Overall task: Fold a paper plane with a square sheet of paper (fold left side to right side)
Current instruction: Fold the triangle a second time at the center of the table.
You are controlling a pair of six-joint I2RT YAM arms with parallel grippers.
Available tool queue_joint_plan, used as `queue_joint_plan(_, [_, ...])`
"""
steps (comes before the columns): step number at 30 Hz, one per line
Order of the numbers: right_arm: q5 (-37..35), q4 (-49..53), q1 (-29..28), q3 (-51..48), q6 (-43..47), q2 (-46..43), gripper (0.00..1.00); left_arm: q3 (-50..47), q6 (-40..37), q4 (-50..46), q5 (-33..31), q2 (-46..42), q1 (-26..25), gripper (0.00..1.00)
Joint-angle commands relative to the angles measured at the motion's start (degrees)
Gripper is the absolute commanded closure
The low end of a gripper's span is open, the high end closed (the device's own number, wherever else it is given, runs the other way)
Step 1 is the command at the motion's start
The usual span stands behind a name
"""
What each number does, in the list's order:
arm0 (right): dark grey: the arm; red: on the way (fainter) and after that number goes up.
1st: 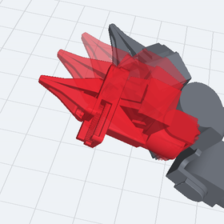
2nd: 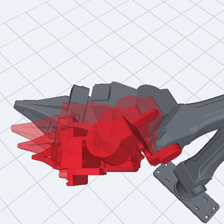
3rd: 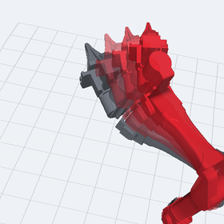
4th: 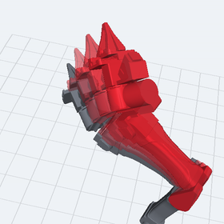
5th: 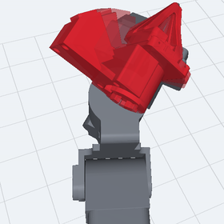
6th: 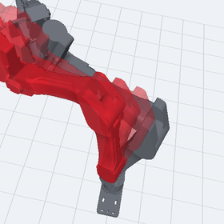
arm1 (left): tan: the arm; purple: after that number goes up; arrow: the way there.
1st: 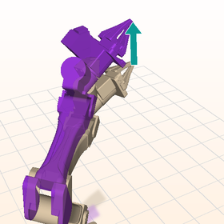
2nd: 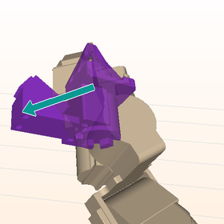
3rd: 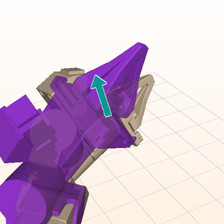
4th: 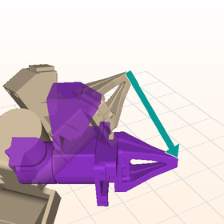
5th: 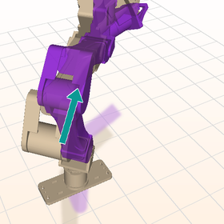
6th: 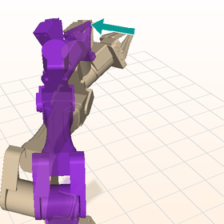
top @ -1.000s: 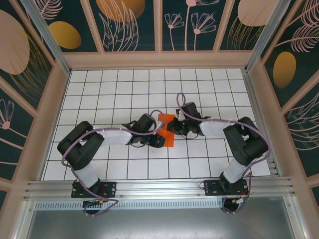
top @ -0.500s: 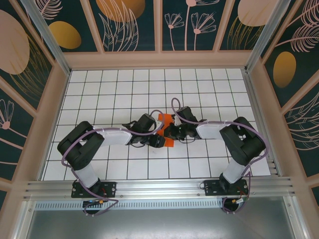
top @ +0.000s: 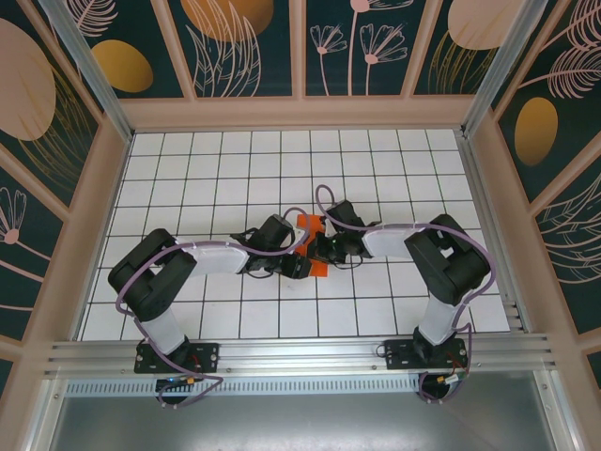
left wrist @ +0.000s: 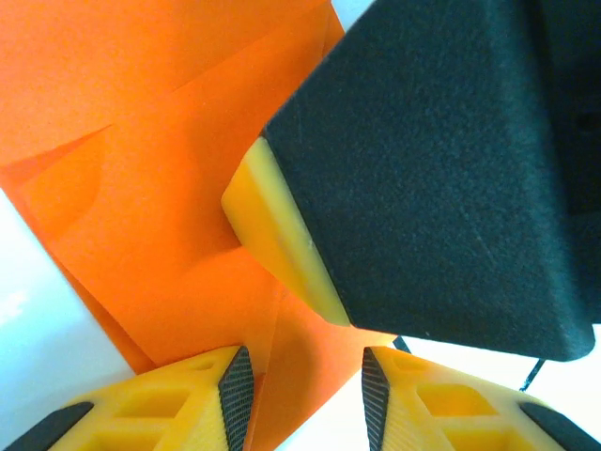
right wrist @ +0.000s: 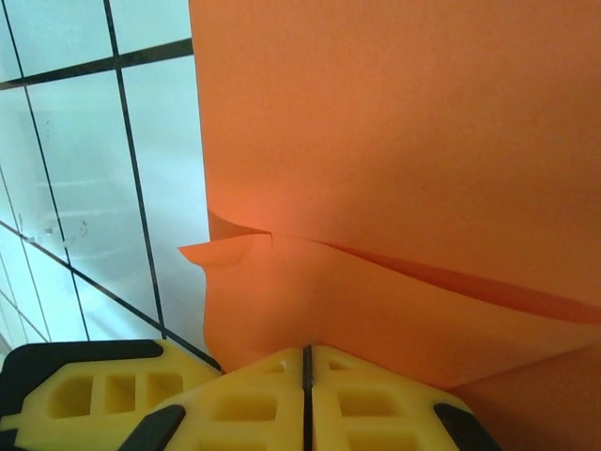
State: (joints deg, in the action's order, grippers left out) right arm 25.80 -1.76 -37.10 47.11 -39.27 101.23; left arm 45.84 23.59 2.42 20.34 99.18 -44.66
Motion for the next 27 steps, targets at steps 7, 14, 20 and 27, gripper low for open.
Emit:
queue_joint_plan(7, [-9.0, 6.7, 2.0, 1.5, 4.3, -0.2, 0.89, -2.0, -1.5, -4.7, -3.1, 3.0, 0.0, 0.6])
queue_joint_plan(14, [-9.3, 6.7, 5.4, 1.5, 6.9, -0.7, 0.89, -2.2, -1.6, -4.4, -2.9, 3.1, 0.1, 0.6])
queue_joint_plan(20, [-9.4, 6.5, 9.7, 1.5, 8.7, -0.5, 0.89, -2.3, -1.4, -4.3, -2.9, 3.0, 0.0, 0.6])
queue_joint_plan(27, [-9.5, 6.5, 12.6, 1.3, 10.8, -2.0, 0.88, -2.3, -1.2, -4.0, -2.8, 2.6, 0.1, 0.6])
